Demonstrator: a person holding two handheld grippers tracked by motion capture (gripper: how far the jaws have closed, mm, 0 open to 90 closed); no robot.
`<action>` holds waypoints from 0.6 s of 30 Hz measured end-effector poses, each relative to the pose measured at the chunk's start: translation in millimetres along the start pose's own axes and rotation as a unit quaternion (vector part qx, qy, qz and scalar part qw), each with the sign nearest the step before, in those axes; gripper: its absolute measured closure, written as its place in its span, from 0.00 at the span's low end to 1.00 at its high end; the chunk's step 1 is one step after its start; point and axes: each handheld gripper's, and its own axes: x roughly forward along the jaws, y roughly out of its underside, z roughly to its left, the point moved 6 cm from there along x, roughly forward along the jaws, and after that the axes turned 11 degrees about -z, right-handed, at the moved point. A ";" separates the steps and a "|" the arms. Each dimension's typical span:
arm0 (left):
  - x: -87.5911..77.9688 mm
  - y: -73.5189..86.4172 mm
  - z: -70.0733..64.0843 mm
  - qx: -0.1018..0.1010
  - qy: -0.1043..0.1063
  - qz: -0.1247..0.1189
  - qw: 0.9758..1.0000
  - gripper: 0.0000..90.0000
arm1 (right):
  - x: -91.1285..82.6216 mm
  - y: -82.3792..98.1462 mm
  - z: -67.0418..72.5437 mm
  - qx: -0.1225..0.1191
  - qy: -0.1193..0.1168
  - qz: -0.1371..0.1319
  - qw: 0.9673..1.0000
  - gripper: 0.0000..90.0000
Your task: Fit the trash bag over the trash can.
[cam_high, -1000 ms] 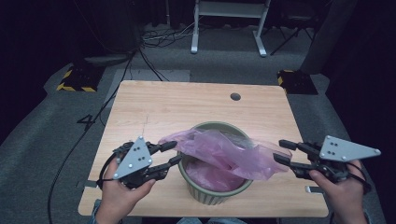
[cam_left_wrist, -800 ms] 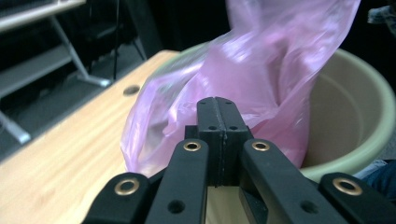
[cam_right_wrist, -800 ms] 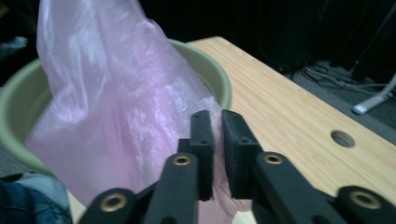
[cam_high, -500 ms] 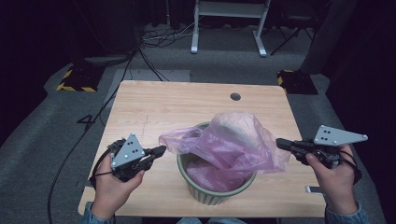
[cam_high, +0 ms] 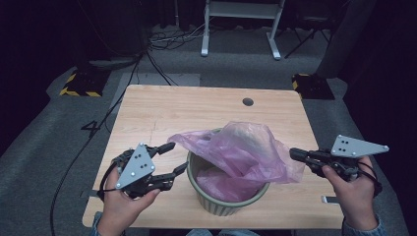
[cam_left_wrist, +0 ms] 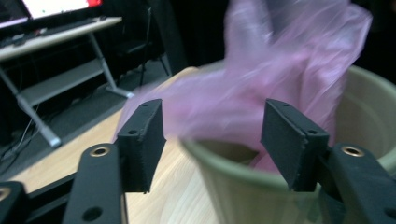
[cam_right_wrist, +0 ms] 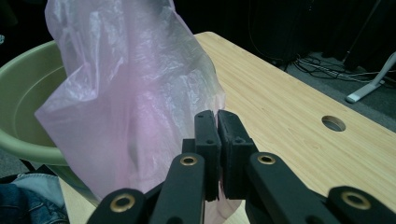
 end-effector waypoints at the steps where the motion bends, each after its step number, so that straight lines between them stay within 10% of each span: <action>1: 1.6 -3.6 -2.0 0.002 0.001 -0.003 1.000 0.41 | 0.2 -0.3 0.3 0.000 0.000 -0.001 1.000 0.97; 18: 53.8 -27.4 -20.0 0.030 0.052 0.001 0.998 0.36 | 5.9 -10.3 9.5 0.000 -0.024 -0.006 1.000 0.96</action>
